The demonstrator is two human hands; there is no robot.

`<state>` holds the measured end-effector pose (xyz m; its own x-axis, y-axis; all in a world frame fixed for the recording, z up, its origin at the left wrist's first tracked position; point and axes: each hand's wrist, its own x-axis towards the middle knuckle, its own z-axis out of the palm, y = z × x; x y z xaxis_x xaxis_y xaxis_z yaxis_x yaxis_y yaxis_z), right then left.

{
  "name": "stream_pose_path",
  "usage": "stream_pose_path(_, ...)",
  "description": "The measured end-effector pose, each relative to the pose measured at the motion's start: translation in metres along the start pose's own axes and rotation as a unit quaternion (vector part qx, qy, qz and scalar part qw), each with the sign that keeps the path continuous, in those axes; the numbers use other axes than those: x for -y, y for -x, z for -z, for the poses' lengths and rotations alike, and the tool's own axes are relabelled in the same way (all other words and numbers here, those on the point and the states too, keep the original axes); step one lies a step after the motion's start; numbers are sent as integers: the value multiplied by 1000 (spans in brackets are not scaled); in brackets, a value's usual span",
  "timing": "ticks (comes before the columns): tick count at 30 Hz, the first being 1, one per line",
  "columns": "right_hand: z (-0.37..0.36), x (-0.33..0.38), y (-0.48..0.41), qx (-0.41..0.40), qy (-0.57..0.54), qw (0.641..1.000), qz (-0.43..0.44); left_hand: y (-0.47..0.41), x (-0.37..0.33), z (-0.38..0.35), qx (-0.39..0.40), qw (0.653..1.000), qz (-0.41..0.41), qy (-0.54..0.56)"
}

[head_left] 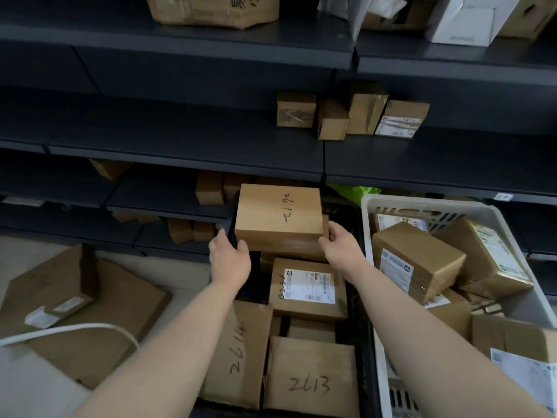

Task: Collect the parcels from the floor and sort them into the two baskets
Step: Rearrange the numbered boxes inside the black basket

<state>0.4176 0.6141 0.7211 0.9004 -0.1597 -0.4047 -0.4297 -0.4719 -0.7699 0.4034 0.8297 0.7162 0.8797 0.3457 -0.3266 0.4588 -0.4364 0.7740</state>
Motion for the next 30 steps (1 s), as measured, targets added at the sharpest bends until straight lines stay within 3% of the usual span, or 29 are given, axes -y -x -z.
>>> stream_pose_path(4,-4,15,-8,10,-72,997,-31,-21,-14,11,85,995,34,40)
stream_pose_path(7,-6,18,-5,-15,-113,992,-49,-19,-24,16,100,992,38,59)
stream_pose_path(12,11,7,17,-109,31,990,-87,-5,-26,9,88,996,-7,12)
stream_pose_path(16,34,4,56,-173,99,976,-88,13,-13,-4,172,984,-40,-27)
stream_pose_path(21,32,1,98,-179,180,961,-108,33,11,-8,259,964,-36,-56)
stream_pose_path(30,-2,-17,105,-173,193,956,-139,32,30,-5,308,946,-25,-100)
